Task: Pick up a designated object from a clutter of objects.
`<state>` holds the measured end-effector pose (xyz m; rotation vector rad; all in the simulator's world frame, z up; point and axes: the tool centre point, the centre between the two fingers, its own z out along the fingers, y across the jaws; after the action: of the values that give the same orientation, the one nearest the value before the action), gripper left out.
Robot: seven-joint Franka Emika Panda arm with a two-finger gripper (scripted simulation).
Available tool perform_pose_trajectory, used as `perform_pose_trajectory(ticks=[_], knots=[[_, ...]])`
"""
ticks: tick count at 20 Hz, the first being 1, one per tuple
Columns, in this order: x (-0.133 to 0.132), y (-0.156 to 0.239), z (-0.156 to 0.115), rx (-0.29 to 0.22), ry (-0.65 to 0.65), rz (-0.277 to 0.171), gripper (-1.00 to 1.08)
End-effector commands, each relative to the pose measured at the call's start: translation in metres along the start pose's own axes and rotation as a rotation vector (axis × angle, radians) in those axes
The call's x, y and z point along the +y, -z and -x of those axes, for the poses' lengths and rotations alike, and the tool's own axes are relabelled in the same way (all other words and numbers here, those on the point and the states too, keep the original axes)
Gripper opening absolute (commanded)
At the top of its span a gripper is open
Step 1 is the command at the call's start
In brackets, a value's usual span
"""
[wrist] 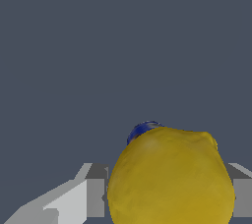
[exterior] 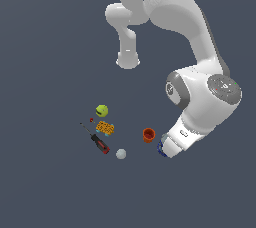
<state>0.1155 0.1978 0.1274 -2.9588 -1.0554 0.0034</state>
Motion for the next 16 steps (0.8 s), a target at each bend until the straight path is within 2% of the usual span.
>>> perform_pose_trajectory(ticks=[1,9,16], knots=[[-0.001,0.003,0.002,0.001,0.000,0.001,-1.00],[-0.010,0.022,0.019,0.001,0.000,0.001,-1.00],[-0.026,0.055,0.048,0.001,0.000,0.002,-1.00]])
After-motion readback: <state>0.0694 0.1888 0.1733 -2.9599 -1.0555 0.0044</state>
